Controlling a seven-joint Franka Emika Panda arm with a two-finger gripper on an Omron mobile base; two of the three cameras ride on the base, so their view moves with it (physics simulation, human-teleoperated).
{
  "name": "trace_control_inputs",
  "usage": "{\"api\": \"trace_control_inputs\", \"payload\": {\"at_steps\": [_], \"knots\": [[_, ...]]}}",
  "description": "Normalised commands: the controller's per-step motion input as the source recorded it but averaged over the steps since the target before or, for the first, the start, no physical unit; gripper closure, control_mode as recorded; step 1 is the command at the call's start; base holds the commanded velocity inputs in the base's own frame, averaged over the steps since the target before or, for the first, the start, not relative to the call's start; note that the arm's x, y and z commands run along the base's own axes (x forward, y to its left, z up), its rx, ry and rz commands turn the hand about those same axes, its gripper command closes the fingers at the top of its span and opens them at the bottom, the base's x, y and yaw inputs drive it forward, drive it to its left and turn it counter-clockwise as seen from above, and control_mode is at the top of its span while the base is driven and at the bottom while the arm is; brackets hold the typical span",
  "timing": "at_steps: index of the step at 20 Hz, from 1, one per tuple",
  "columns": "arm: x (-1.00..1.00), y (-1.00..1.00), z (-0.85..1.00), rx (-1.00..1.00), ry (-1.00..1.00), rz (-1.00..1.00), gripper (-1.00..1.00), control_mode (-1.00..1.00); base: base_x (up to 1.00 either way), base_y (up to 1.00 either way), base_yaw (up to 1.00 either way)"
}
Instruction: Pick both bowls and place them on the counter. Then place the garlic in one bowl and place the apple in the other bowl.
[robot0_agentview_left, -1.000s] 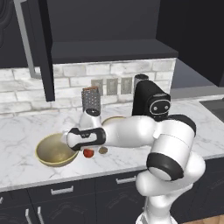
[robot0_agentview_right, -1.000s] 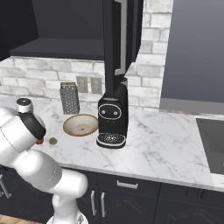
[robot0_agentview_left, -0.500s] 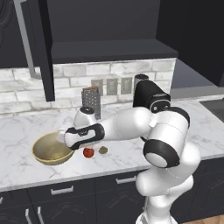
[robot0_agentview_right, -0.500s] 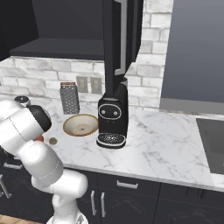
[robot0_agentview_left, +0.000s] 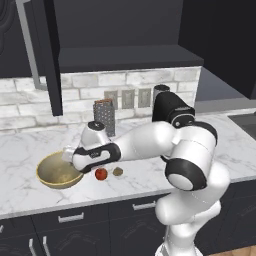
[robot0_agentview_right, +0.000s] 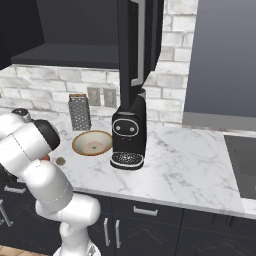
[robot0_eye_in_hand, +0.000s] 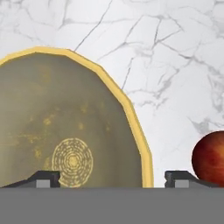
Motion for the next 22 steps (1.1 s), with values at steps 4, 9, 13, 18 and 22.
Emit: {"api": "trace_control_inputs", "payload": {"at_steps": [4,9,13,18,22], "knots": [[-0.08,-0.23,0.12,0.0,-0.09,-0.04,-1.0,-1.0,0.0,0.0,0.0],[-0.12,-0.37,0.13,0.0,-0.07,-0.05,-1.0,-1.0,0.0,0.0,0.0],[-0.08,-0.45,0.14,0.02,-0.04,-0.07,-1.0,-1.0,0.0,0.0,0.0],[-0.09,-0.51,0.09,0.02,-0.02,-0.09,-1.0,-1.0,0.0,0.0,0.0],[-0.12,-0.57,0.0,0.02,0.0,-0.09,-1.0,-1.0,0.0,0.0,0.0]]}}
